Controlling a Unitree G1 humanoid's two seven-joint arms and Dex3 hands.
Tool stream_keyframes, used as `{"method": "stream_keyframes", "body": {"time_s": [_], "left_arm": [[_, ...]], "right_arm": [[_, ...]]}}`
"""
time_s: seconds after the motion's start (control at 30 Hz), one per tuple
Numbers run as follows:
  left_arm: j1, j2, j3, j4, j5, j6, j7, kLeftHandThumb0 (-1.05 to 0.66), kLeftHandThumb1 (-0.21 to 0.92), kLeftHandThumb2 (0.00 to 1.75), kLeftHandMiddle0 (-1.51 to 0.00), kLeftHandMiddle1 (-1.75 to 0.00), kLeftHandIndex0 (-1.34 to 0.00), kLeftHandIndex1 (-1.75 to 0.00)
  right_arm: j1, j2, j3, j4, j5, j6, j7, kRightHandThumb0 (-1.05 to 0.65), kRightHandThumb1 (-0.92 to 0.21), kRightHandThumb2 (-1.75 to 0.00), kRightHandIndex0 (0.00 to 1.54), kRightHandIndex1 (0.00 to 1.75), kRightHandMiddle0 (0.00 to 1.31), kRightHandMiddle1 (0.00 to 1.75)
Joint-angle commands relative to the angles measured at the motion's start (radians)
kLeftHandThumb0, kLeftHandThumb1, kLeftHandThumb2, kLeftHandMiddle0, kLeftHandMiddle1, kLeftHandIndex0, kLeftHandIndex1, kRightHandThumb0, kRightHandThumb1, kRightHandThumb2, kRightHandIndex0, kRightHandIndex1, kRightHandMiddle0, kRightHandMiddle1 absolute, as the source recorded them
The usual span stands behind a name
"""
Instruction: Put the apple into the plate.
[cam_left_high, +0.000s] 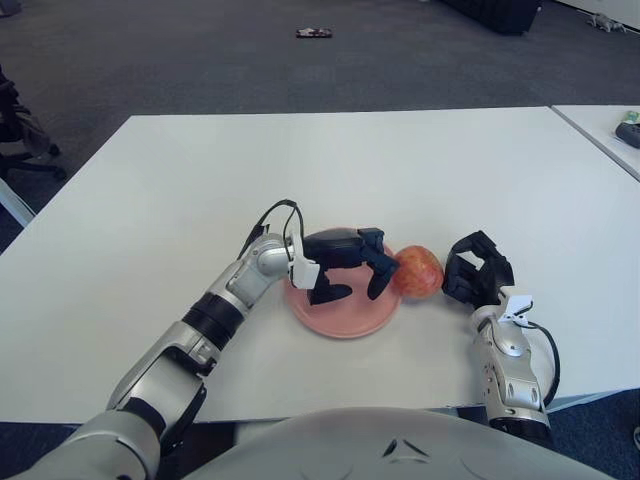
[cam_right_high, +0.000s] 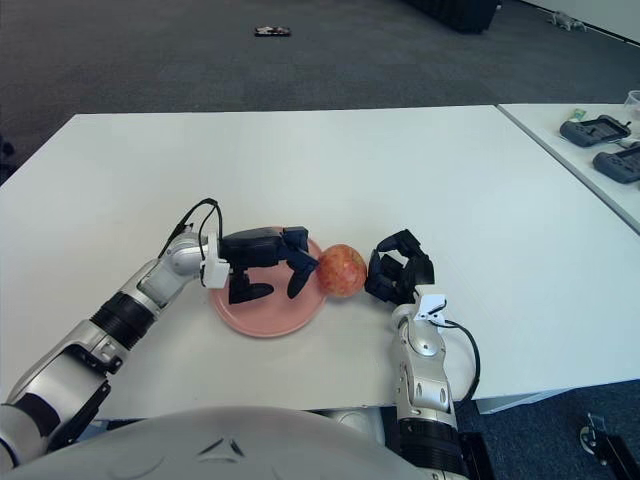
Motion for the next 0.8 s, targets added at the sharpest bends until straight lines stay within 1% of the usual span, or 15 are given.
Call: {"method": "stream_keyframes", "body": {"time_s": [0.0, 0.13, 0.4, 0.6, 0.67, 0.77], "left_arm": [[0.018, 0.006, 0.027, -0.021, -0.007, 0.017, 0.025, 0.0, -0.1, 1.72, -0.98, -1.56, -0.71, -1.75], [0.033, 0.0, 0.048, -0.032, -0.008, 0.015, 0.051, 0.0, -0.1, 1.72, -0.98, -1.55, -0.71, -1.75], [0.053, -0.008, 0.08, -0.044, -0.07, 0.051, 0.045, 0.0, -0.1, 1.72, -0.98, -1.55, -0.7, -1.75], [0.06, -0.008, 0.114, -0.046, -0.08, 0.071, 0.064, 0.0, -0.1, 1.72, -0.99, -1.55, -0.7, -1.75], [0.064, -0.001, 0.134, -0.049, -0.077, 0.082, 0.077, 0.0, -0.1, 1.73, -0.99, -1.55, -0.7, -1.75], [0.085, 0.013, 0.181, -0.071, -0.056, 0.11, 0.126, 0.0, -0.11, 1.73, -0.99, -1.56, -0.71, -1.75]], "right_arm": [[0.021, 0.008, -0.001, 0.01, 0.004, 0.048, -0.004, -0.47, -0.35, -1.28, 1.08, 1.75, 0.58, 1.75], [0.025, 0.007, 0.0, 0.008, 0.001, 0.044, -0.002, -0.46, -0.36, -1.27, 1.07, 1.75, 0.58, 1.75], [0.03, 0.009, 0.0, -0.001, 0.002, 0.052, -0.005, -0.46, -0.36, -1.27, 1.07, 1.75, 0.58, 1.75], [0.029, 0.011, -0.008, 0.006, 0.015, 0.051, -0.003, -0.47, -0.35, -1.28, 1.07, 1.75, 0.58, 1.75], [0.028, 0.012, -0.009, 0.007, 0.017, 0.053, -0.003, -0.47, -0.35, -1.28, 1.07, 1.75, 0.58, 1.75], [0.026, 0.014, -0.011, 0.011, 0.018, 0.052, -0.007, -0.47, -0.35, -1.28, 1.07, 1.75, 0.58, 1.75]]}}
